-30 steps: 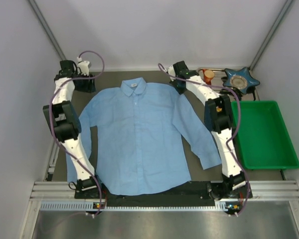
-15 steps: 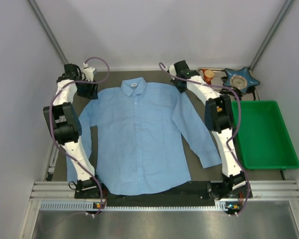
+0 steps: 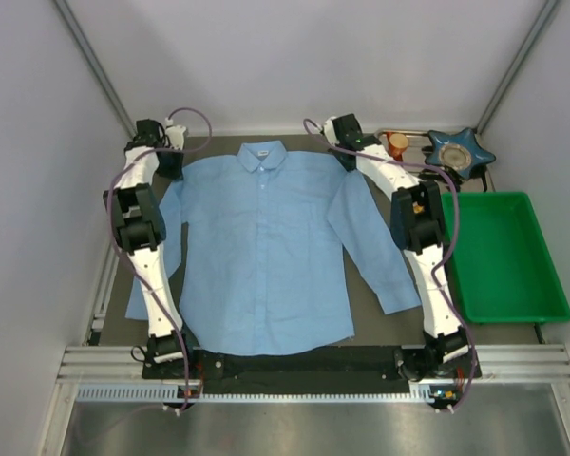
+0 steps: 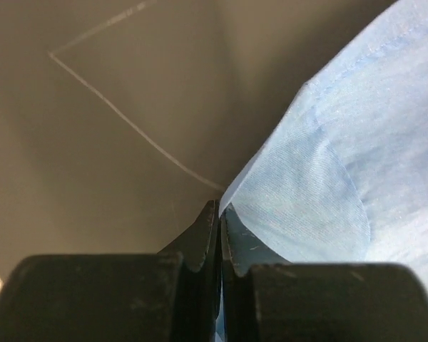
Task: Pin the brooch onto the clothing
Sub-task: Flatten out the clothes at the center of the board.
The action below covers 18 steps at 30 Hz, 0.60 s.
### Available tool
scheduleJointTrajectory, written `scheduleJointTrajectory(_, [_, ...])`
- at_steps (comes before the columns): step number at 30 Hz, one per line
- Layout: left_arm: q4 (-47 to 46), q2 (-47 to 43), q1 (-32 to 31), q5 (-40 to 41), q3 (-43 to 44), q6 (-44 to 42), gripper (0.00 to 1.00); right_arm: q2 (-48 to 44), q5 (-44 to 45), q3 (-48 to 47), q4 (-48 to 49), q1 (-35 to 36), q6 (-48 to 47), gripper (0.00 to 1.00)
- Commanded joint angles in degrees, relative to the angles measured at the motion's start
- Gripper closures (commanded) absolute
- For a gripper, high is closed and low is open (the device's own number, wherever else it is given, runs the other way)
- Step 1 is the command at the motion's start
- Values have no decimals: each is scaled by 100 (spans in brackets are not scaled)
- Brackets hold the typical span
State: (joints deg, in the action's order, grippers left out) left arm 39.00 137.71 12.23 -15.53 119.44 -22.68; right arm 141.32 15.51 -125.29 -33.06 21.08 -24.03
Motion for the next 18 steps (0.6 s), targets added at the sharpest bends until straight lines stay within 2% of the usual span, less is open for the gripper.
scheduleJointTrajectory(1, [-191, 449, 25, 93, 730, 88, 85, 177, 532, -206, 414, -131, -269, 100])
scheduleJointTrajectory(2, [-261, 441, 34, 372, 704, 166, 73, 186, 550, -258, 414, -131, -277, 100])
scheduleJointTrajectory(3, [-331, 389, 51, 471, 643, 245, 53, 142, 585, -250, 406, -131, -286, 93])
scheduleJointTrajectory(4, [-489, 153, 121, 489, 442, 298, 47, 90, 568, -232, 405, -131, -286, 74])
scheduleJointTrajectory(6, [-656, -234, 244, 279, 125, 421, 26, -199, 480, -75, 405, -139, -286, 50])
scheduleJointTrajectory(7, [-770, -732, 314, 261, -216, 431, 25, -314, 427, 56, 405, -131, -278, 34])
scheduleJointTrajectory(9, [-772, -1288, 385, 182, -604, 370, 23, -734, 235, 189, 371, -122, -225, 20])
scheduleJointTrajectory(13, [-281, -2868, 700, -46, -1718, 168, 18, -1464, -205, 514, 107, -69, -172, 10])
scheduleJointTrajectory(14, [-70, -3116, 789, -99, -1931, 106, 13, -1588, -302, 567, 46, 1, -216, 9])
scheduleJointTrajectory(18, [659, -4093, 1228, -406, -3047, -621, 11, -2274, -1196, 936, -402, 256, -435, 6])
